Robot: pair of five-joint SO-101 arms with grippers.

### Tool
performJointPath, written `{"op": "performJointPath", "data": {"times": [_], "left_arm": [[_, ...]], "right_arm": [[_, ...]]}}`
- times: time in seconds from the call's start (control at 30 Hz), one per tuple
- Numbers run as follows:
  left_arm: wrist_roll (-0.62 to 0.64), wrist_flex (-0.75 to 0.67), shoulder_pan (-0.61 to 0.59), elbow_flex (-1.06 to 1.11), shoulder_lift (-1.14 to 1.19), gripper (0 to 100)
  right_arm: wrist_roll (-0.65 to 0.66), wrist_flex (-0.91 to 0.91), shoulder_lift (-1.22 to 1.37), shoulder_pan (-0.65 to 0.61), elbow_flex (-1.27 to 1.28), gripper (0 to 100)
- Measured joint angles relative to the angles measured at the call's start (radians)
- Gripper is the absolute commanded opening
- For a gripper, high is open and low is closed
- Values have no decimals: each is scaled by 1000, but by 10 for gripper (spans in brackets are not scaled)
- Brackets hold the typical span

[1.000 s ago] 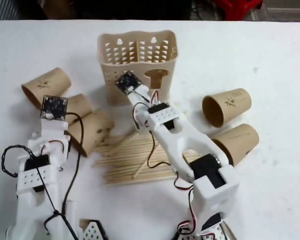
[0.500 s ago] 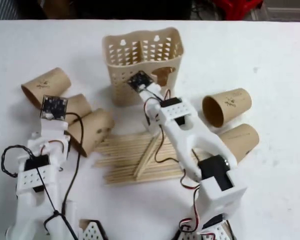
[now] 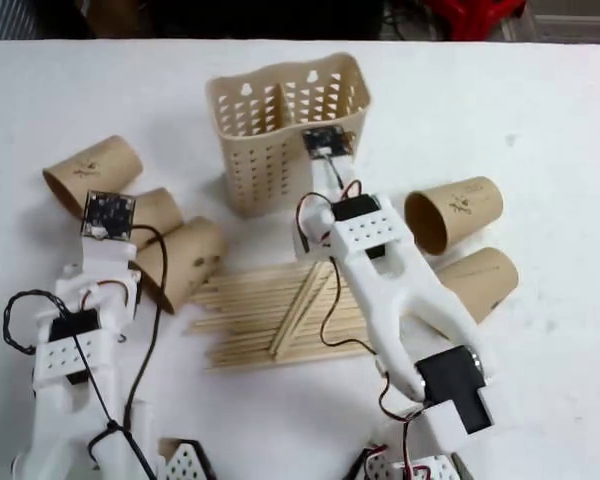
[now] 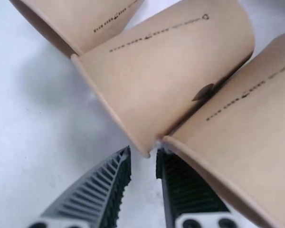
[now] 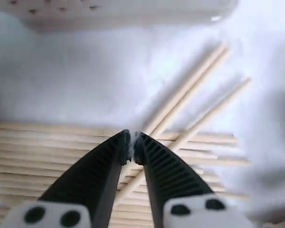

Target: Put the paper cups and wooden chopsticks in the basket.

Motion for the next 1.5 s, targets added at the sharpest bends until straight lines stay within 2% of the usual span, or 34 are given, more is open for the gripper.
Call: {"op": "performJointPath", "data": {"times": [0.1,0.3,0.77,0.97,1.27,1.37,1.5], "left_arm": [[0,0,0,0,0,110],[0,0,0,0,0,110],[0,0,0,0,0,110],[0,0,0,0,0,110],[0,0,0,0,0,110],[0,0,0,0,0,110],[0,0,0,0,0,110]], "right_arm": [[-58,-12,35,8,0,184],[-71,-78,124,34,-2,166],[-71,-160,144,32,-3,165],[-80,-112,146,28,-2,102],[-81,-92,149,25,2,94],[-81,-92,149,25,5,18],[-83,-91,149,28,6,14]]}}
